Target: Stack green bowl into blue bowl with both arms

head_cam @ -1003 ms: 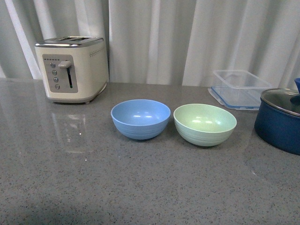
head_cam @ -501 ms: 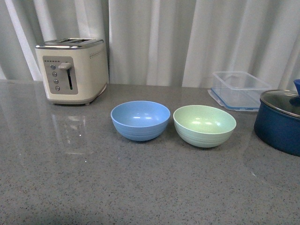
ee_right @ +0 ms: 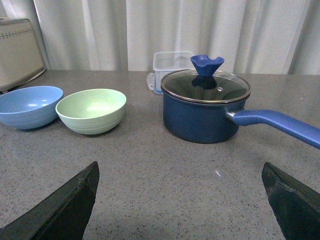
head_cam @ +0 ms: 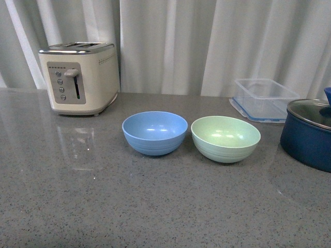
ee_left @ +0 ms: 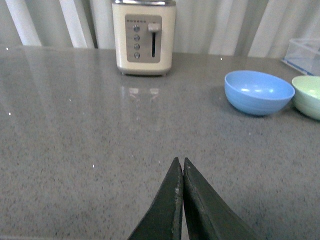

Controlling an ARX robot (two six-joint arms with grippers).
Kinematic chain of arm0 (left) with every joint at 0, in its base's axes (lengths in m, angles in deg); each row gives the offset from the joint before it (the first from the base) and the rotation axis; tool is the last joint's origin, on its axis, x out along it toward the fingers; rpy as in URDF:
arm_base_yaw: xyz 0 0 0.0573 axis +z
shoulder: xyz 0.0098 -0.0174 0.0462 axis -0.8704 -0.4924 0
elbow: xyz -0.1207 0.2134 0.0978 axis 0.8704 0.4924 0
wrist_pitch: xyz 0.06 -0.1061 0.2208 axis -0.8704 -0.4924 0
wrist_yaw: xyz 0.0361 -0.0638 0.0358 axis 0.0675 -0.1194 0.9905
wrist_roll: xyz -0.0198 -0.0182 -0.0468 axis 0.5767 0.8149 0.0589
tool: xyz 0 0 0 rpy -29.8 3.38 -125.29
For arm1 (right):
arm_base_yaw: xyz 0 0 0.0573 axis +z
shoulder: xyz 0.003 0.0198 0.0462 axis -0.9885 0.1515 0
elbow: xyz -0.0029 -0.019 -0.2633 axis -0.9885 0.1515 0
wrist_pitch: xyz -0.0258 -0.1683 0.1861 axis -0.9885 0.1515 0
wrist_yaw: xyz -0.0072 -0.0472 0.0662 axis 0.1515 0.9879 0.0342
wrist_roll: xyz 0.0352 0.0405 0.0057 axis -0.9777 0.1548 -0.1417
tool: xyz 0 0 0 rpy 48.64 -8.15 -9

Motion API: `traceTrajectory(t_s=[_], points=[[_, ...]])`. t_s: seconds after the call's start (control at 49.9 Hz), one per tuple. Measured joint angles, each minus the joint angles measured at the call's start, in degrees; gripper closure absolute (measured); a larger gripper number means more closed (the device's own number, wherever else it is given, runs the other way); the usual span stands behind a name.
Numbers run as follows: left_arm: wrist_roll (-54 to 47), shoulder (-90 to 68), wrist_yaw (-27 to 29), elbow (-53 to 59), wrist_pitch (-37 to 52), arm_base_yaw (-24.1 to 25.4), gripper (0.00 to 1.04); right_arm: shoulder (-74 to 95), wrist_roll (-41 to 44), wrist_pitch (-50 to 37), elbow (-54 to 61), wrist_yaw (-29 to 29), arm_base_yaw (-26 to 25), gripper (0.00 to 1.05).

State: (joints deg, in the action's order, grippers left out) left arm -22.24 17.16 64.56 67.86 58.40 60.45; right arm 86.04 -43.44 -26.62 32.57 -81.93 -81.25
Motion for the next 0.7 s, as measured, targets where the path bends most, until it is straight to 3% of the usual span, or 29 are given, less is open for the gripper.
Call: traceTrajectory(t_s=[0.221,0.461,0.702], points=[[0.07,4.35,0.0,0.0,-3.1,0.0,1.0,0.0,0.0,0.0,0.0,0.0,0.0,0.1],[0.02,4.37,0.02,0.0,-3.13,0.0,0.48,0.0,0.0,0.0,0.0,0.0,0.0,0.1],[0.02,4.37,0.02,0.0,-3.15,0.0,0.11,0.02,0.2,0.02,0.0,-0.24,-0.04,0.1]])
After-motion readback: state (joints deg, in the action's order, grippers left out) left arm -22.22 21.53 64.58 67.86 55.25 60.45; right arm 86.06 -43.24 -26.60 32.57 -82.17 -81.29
